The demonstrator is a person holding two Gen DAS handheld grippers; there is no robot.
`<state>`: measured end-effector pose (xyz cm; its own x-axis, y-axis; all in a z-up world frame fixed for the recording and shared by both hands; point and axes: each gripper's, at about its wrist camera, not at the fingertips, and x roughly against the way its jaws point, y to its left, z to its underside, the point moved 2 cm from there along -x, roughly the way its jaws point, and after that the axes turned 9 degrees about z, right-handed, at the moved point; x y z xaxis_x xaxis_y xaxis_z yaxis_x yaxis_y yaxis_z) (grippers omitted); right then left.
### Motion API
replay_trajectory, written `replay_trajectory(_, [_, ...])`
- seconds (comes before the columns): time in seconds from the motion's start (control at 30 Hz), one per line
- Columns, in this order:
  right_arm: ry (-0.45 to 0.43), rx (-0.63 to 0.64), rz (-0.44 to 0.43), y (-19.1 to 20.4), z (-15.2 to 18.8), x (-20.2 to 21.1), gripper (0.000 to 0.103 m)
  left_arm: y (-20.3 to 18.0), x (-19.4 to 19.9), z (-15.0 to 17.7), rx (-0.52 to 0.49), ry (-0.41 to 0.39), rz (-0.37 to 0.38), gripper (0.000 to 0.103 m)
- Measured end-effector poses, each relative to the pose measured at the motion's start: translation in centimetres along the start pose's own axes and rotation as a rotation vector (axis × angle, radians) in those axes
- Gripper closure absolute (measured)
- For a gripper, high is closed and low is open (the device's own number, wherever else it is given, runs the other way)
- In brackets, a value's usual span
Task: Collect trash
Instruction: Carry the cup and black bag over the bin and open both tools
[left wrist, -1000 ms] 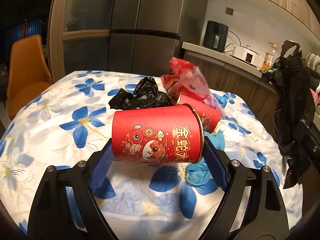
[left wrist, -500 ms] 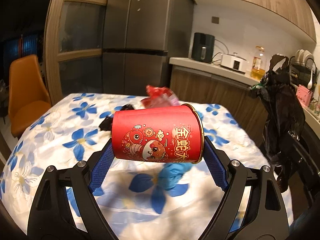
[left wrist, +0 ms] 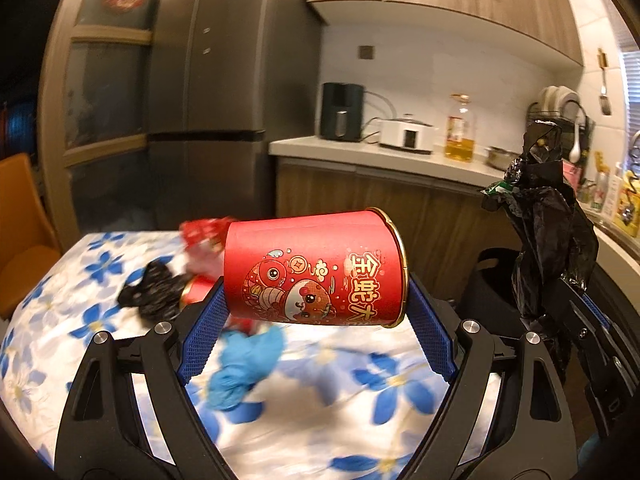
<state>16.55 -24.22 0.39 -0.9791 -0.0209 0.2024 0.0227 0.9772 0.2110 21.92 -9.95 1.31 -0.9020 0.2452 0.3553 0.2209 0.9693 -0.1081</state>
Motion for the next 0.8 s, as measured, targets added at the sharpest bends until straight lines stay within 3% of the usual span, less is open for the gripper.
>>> replay_trajectory(0.47, [-0.089,-0.078,0.208,-9.1,-3.2,-0.6,0.082,-10.7,-4.4,-2.1,-0.107,-0.044,0.207,0.019])
replay_trajectory(0.8, [-0.094,-0.106,0.276,-12.8,-3.8,-2.1,0.082,-15.6,-8.9,-2.4,-0.126,-0.036,0.311,0.019])
